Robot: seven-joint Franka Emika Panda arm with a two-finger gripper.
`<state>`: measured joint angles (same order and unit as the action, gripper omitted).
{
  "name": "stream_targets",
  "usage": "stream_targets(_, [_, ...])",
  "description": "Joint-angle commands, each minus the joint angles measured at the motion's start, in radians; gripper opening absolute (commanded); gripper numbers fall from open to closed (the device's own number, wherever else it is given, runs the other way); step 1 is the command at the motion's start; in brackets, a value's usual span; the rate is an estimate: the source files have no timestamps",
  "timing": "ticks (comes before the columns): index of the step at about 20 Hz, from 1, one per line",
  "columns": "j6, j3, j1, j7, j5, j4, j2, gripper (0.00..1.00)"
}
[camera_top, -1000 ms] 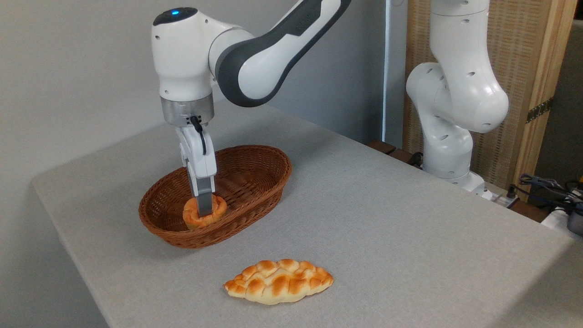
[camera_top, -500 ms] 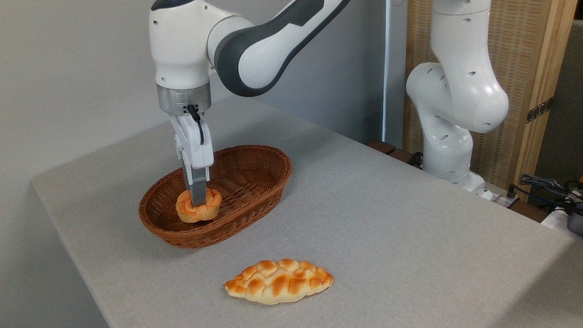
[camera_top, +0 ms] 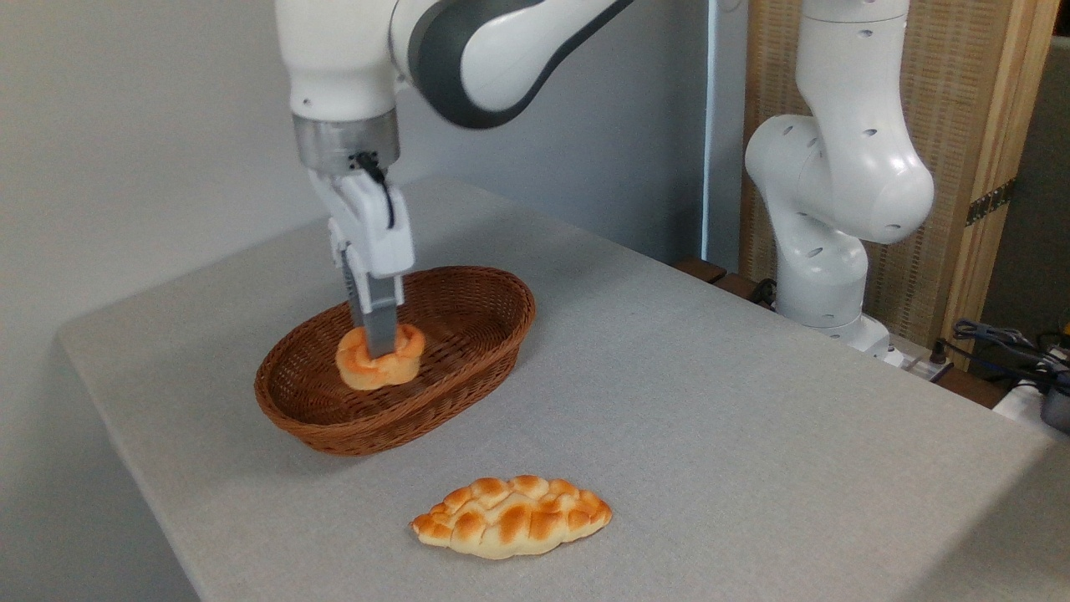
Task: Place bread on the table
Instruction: 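Lift the bun out of the basket and carry it past the rim, then lower the bun onto the table beside the basket and open gripper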
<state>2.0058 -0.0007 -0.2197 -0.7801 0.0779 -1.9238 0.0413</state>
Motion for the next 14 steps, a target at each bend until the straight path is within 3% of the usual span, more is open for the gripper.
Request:
stream_targets(1, [-0.149,0.086,-0.004,-0.121,0.000,-0.015,0.098,0.32])
stream_targets(4, [-0.272,0.158,-0.006,-0.250,0.000,-0.026,0.134,0.34])
stream_targets(7, [-0.277,0.195,-0.006,-0.283,-0.013,-0.099,0.164,0.38])
stream_targets(9, [-0.250,0.202,-0.006,-0.288,-0.076,-0.156,0.166,0.52])
stream_targets(10, [-0.210,0.202,-0.007,-0.288,-0.107,-0.193,0.166,0.52])
stream_targets(13, [-0.144,0.202,-0.009,-0.286,-0.116,-0.265,0.166,0.67])
stream_targets(14, [-0.134,0.202,-0.009,-0.286,-0.116,-0.270,0.166,0.77])
